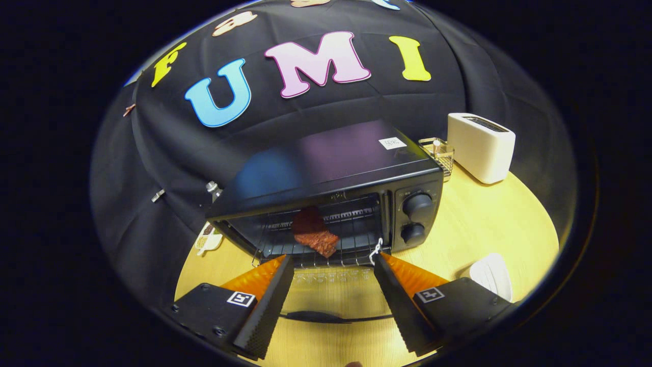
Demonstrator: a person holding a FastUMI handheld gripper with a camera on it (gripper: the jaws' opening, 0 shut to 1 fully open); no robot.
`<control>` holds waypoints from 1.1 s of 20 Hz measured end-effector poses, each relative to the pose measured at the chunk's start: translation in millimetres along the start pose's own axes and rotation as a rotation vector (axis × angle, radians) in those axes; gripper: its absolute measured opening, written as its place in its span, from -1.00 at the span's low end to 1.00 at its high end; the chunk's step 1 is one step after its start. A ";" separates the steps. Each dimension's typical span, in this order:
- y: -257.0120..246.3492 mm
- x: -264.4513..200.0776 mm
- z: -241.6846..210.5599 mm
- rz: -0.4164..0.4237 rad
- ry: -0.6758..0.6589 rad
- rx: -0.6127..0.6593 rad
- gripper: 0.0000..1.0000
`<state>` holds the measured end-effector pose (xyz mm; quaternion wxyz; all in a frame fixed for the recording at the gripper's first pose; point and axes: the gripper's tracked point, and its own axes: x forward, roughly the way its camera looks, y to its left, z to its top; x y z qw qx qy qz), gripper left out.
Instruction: Open the toaster oven, put the food inside, and close the toaster oven door.
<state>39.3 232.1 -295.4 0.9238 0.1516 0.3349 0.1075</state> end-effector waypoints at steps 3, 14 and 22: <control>5.2 -12.9 -18.6 -0.003 0.039 -0.036 0.96; 9.7 -18.3 -124.7 -0.038 0.263 -0.117 0.97; 18.8 7.3 -171.1 -0.095 0.401 -0.134 0.98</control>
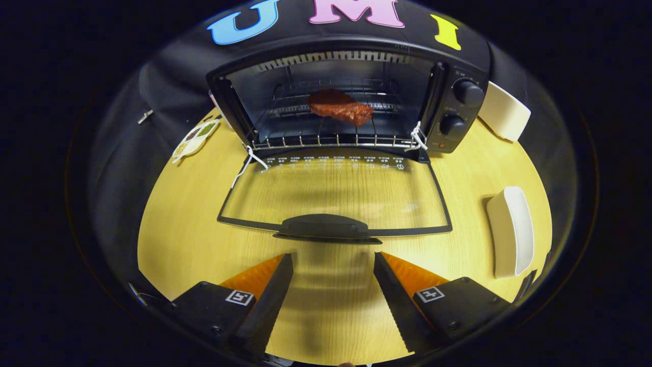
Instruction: Open the toaster oven, put the food inside, and close the toaster oven door.
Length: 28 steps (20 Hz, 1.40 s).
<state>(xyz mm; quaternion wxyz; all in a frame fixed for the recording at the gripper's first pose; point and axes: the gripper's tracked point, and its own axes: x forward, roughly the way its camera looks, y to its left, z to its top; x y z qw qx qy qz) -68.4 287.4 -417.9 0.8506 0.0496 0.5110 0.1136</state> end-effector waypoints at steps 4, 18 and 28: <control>-2.9 14.6 0.0 -0.049 0.018 0.020 0.98; -1.5 -5.1 16.8 -0.076 -0.078 0.004 0.94; 2.3 -34.3 33.1 -0.025 -0.196 -0.033 0.93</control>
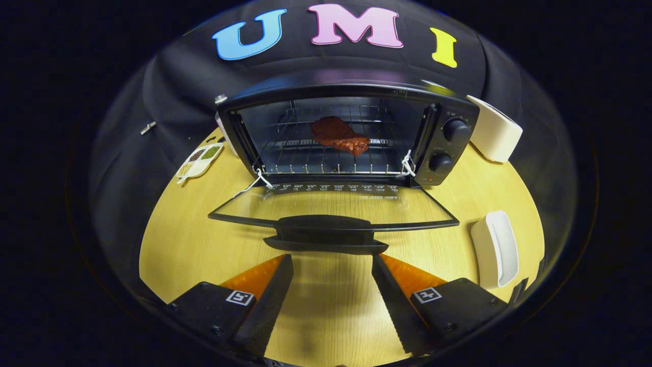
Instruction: Open the toaster oven, put the food inside, and close the toaster oven door.
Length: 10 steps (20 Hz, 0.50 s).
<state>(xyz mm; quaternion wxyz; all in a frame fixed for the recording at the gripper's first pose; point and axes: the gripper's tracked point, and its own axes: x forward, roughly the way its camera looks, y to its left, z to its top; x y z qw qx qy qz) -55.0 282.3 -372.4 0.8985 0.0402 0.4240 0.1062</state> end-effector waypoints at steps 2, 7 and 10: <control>-2.1 -3.1 6.6 -0.004 -0.027 -0.015 0.93; -4.1 -12.6 40.1 0.000 -0.127 -0.044 0.97; -4.0 -18.8 53.9 -0.005 -0.154 -0.044 0.97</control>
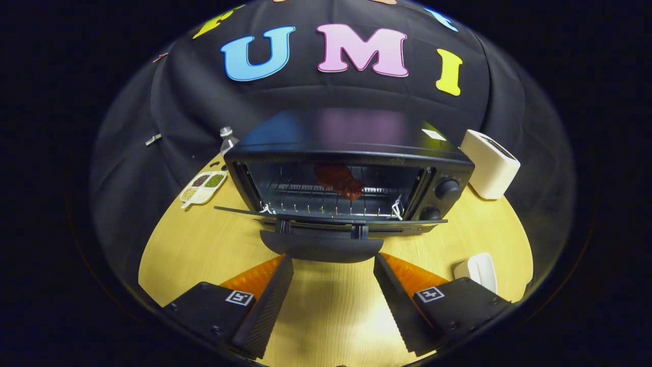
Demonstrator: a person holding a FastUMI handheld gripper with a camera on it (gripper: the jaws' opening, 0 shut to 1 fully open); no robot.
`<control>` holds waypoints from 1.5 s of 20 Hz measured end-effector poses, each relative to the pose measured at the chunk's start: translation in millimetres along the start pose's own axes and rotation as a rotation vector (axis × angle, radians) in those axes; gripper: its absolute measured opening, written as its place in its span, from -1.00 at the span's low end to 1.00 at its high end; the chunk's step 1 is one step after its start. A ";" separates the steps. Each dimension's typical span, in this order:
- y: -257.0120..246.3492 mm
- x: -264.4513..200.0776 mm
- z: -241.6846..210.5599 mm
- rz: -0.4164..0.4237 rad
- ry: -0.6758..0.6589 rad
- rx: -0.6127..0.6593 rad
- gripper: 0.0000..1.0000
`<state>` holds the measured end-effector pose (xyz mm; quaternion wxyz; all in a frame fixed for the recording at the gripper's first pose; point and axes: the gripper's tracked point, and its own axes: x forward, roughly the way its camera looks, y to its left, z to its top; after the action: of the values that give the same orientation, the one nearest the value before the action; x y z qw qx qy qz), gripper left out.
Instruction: Open the toaster oven, put the food inside, and close the toaster oven door.
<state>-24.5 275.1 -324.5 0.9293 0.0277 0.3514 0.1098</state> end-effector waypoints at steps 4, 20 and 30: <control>-6.0 -11.1 18.9 -0.012 -0.049 -0.001 0.97; -46.8 -100.4 110.4 -0.025 -0.323 -0.025 0.97; -79.6 -163.5 182.6 -0.034 -0.502 0.045 0.97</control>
<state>-8.7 165.7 -91.8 0.9884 0.0688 0.1125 0.0760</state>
